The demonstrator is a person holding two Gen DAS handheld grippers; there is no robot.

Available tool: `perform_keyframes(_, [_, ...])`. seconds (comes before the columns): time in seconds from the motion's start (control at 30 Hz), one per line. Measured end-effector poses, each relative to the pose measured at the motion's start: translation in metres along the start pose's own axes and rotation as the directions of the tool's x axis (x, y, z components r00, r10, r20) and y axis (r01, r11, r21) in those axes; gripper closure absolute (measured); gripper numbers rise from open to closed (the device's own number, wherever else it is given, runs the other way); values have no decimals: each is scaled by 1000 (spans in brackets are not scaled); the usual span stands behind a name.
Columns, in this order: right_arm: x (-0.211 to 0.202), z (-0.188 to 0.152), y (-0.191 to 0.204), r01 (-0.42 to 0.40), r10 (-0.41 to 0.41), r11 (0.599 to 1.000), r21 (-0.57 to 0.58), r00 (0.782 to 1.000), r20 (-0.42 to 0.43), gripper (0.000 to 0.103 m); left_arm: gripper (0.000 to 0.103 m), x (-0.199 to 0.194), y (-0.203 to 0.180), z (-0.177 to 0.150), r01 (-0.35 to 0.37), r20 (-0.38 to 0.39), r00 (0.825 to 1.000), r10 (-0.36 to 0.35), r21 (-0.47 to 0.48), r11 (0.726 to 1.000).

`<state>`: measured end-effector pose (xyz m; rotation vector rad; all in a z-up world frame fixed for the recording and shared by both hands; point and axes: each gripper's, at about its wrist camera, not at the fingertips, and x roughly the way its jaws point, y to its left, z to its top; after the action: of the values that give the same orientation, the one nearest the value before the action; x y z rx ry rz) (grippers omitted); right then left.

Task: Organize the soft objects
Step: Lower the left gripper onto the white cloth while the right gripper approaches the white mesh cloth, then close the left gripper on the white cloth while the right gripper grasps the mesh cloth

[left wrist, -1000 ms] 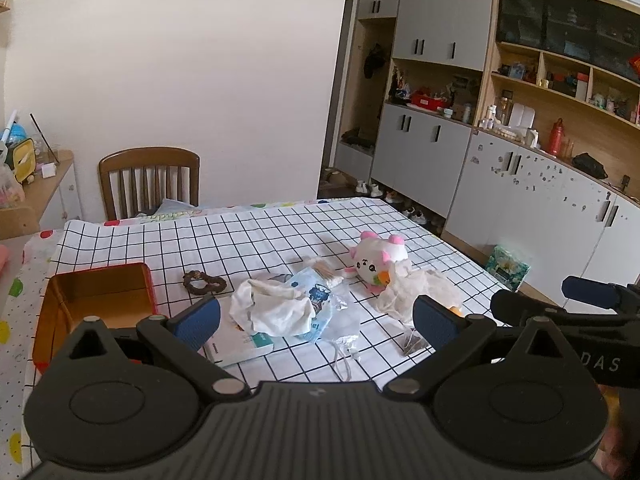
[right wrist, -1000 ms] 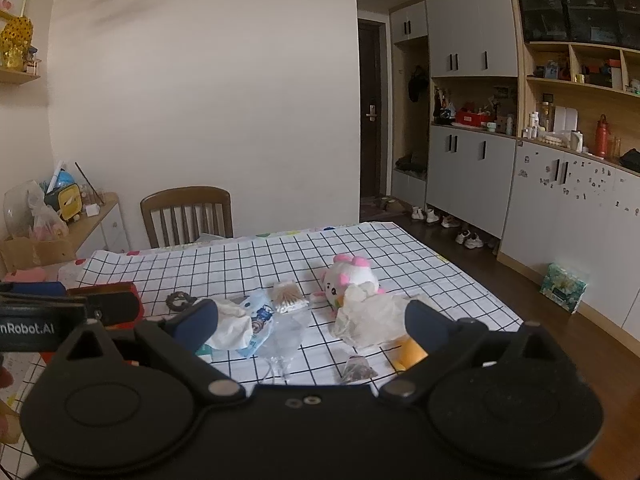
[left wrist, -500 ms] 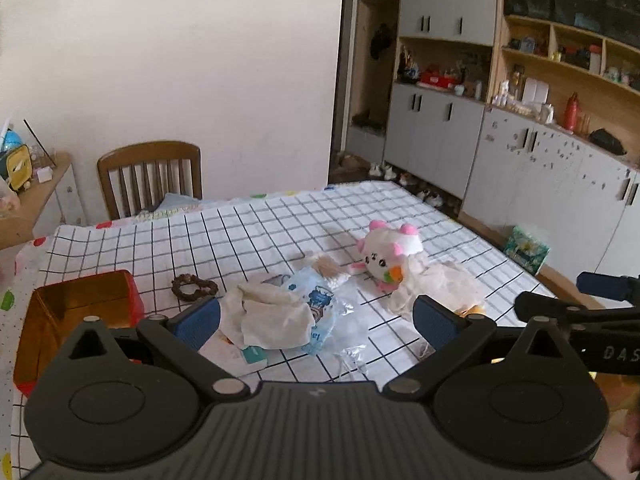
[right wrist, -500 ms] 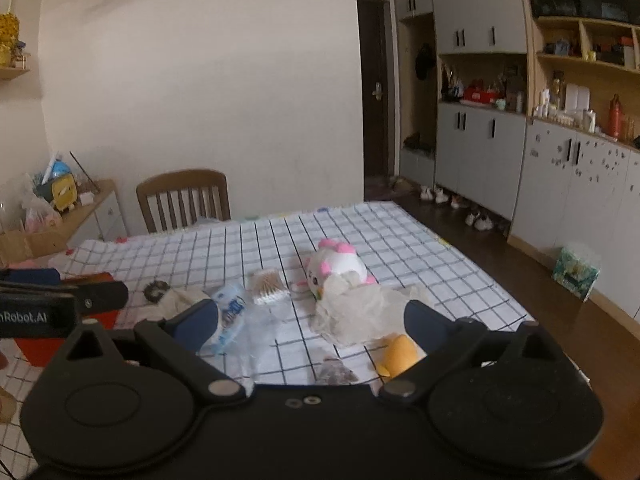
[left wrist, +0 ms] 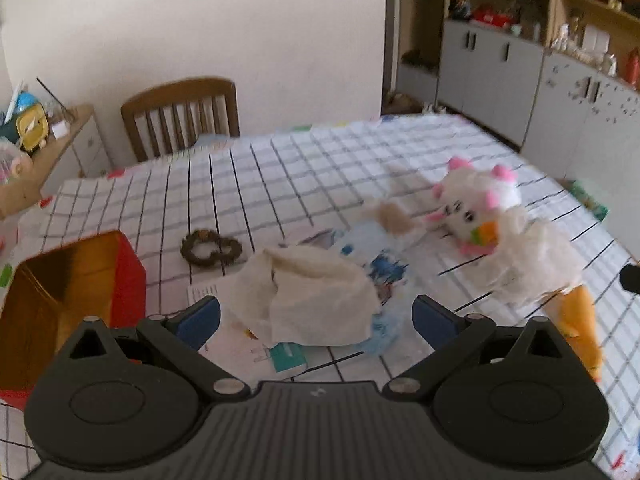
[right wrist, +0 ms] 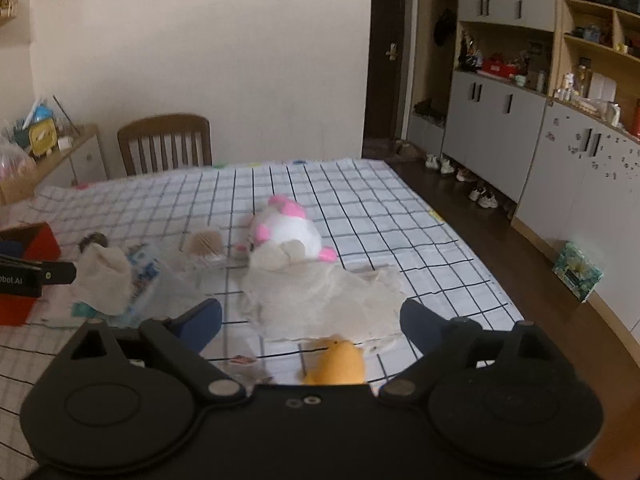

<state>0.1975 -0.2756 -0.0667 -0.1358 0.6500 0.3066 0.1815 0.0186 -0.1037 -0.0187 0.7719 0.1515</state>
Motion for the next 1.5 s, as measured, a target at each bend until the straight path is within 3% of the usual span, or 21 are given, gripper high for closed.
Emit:
perform_keyframes(0.1, [24, 1, -8, -12, 11, 1000, -16, 999, -49, 15, 1, 21, 0, 3, -9, -28, 1000, 9, -5, 1000])
perform_keyframes(0.33, [65, 8, -12, -52, 46, 997, -50, 994, -102, 15, 1, 60, 2, 17, -44, -78, 996, 43, -8, 999])
perform_keyframes(0.5, [91, 13, -10, -81, 69, 993, -91, 989, -131, 16, 2, 82, 3, 20, -29, -137, 990, 27, -14, 999])
perform_keyframes(0.7, [120, 9, -6, -116, 94, 988, -106, 976, -196, 25, 18, 95, 4, 21, -15, -177, 984, 8, -39, 999])
perform_keyframes(0.77, [125, 8, -5, -131, 106, 985, -112, 972, -210, 29, 36, 98, 5, 22, -9, -194, 981, 0, -46, 999])
perform_keyframes(0.87, [128, 7, -2, -135, 106, 983, -123, 970, -218, 35, 47, 98, 3, 23, -6, -192, 981, -1, -40, 999])
perform_keyframes(1.17, [123, 8, -5, -150, 123, 981, -119, 971, -207, 72, 81, 92, 6, 25, -17, -189, 982, 5, -63, 998])
perform_keyframes(1.33, [116, 8, -8, -152, 128, 981, -119, 974, -186, 90, 87, 86, 7, 26, -25, -170, 985, 13, -70, 997])
perform_keyframes(1.5, [102, 11, -14, -148, 131, 982, -116, 981, -146, 96, 88, 76, 8, 28, -41, -144, 989, 31, -63, 997])
